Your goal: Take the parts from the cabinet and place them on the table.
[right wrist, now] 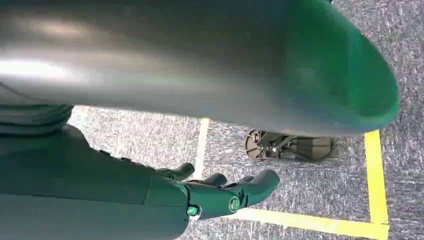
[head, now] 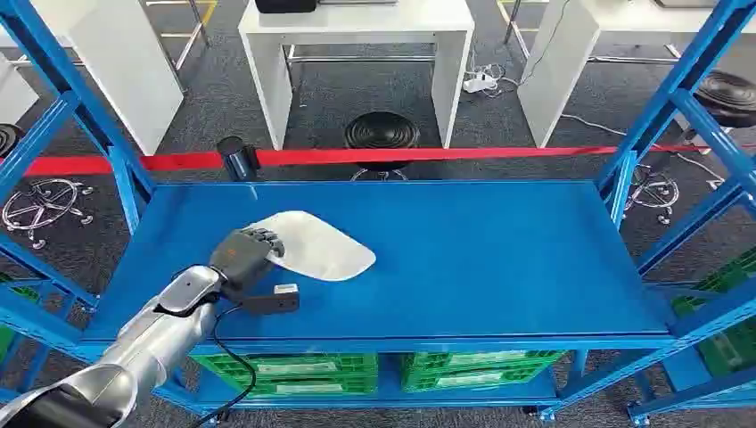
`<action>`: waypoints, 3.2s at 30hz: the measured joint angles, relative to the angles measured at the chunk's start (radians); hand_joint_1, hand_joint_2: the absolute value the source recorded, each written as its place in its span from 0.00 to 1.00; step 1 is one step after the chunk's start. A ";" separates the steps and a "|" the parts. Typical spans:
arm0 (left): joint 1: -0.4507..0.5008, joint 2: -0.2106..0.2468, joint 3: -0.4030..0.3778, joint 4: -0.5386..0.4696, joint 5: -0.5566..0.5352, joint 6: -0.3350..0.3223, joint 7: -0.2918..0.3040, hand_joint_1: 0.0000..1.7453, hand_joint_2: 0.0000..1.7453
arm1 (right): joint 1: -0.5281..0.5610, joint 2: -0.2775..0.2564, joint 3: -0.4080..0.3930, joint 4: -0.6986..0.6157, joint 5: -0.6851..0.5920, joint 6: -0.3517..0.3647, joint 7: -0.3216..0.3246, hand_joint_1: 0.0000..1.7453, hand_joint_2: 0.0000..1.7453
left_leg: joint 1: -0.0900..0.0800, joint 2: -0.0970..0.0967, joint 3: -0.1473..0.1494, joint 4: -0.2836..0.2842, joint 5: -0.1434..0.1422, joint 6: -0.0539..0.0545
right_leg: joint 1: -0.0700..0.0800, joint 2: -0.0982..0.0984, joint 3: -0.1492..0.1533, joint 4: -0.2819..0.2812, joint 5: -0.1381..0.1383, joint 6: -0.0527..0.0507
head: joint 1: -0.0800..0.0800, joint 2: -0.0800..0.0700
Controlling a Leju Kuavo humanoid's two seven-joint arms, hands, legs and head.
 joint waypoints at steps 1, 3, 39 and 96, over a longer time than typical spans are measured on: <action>-0.003 0.000 -0.003 0.000 0.001 0.002 -0.001 1.00 1.00 | 0.000 0.000 0.000 0.000 0.000 0.000 0.000 0.00 0.00 | 0.000 0.000 0.000 0.000 0.000 0.000 | 0.000 0.000 0.000 0.000 0.000 0.000 | 0.000 0.000; -0.009 0.000 -0.006 0.001 0.000 0.008 -0.001 1.00 1.00 | 0.000 0.000 0.000 0.000 0.000 0.000 -0.002 0.00 0.00 | 0.000 0.000 0.000 0.000 0.000 0.000 | 0.000 0.000 0.000 0.000 0.000 0.000 | 0.000 0.000; 0.150 -0.038 0.081 -0.410 0.632 -0.094 -0.271 1.00 1.00 | 0.000 0.001 -0.016 0.000 -0.017 -0.008 -0.015 0.00 0.00 | -0.001 0.000 -0.001 0.000 -0.001 0.000 | -0.001 0.000 -0.001 0.000 0.000 0.000 | 0.000 0.000; 0.585 -0.153 0.058 -1.287 1.184 -0.703 -0.243 1.00 1.00 | -0.022 0.015 -0.017 0.000 0.015 0.001 -0.037 0.00 0.00 | 0.004 0.002 -0.115 0.255 -0.160 -0.038 | -0.016 -0.001 -0.072 0.033 0.036 -0.032 | 0.000 0.000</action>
